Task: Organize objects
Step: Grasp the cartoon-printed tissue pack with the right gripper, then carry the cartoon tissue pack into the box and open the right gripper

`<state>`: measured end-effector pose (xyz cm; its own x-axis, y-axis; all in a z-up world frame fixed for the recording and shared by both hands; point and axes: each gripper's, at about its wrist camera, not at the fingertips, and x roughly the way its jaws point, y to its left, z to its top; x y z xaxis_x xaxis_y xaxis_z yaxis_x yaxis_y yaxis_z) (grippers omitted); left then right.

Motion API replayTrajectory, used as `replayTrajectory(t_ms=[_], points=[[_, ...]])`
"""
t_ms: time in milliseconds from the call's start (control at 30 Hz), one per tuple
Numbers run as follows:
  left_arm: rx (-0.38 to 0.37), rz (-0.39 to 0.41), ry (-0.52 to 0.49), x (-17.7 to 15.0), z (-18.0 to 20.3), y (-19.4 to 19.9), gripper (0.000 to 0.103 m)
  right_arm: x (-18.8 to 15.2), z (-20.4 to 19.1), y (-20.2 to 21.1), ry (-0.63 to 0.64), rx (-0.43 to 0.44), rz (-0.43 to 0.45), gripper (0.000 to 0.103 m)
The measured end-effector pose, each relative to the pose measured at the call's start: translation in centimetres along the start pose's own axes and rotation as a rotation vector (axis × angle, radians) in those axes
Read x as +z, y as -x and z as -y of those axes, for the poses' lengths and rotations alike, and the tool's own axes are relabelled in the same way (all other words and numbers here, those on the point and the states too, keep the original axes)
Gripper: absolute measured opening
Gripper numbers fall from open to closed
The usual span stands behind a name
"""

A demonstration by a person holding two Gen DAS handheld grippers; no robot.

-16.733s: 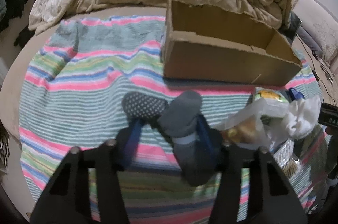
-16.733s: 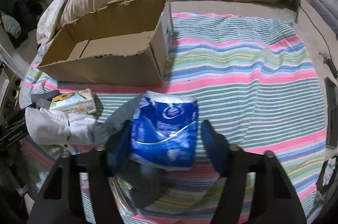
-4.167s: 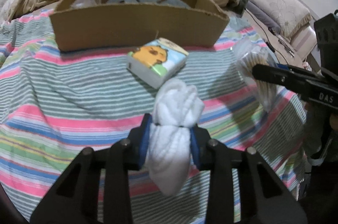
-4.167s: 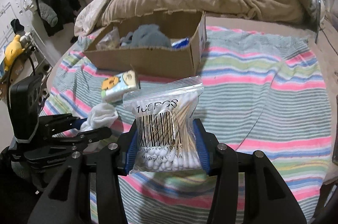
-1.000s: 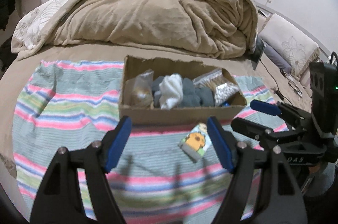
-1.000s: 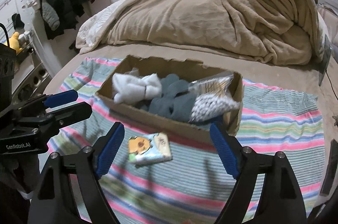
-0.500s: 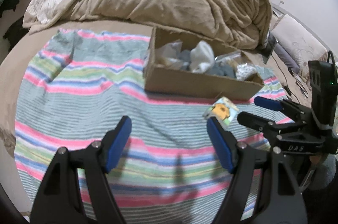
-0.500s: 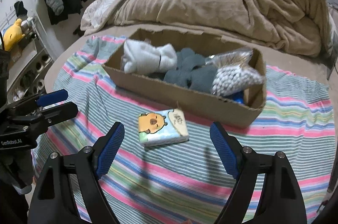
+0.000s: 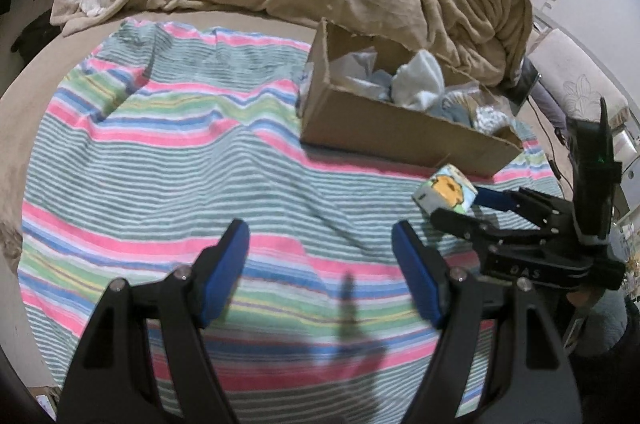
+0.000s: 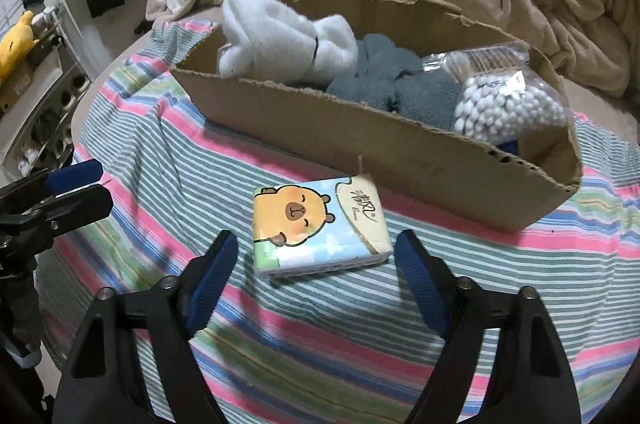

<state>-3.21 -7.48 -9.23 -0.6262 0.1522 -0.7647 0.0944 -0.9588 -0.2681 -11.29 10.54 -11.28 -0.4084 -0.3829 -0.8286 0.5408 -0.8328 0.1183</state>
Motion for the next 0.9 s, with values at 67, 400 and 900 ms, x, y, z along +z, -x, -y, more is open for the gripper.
replayTrajectory(t_ms=[67,400,900], points=[[0.000,0.000,-0.004,0.0,0.2,0.1,0.075,-0.1,0.0,0.1,0.000,0.006,0.005,0.068],[0.005,0.026,-0.025,0.7,1.0,1.1,0.075,0.0,-1.0,3.6,0.038,0.054,0.069,0.068],[0.002,0.068,-0.073,3.0,2.5,1.7,0.075,3.0,0.6,8.0,0.008,0.045,0.178,0.068]])
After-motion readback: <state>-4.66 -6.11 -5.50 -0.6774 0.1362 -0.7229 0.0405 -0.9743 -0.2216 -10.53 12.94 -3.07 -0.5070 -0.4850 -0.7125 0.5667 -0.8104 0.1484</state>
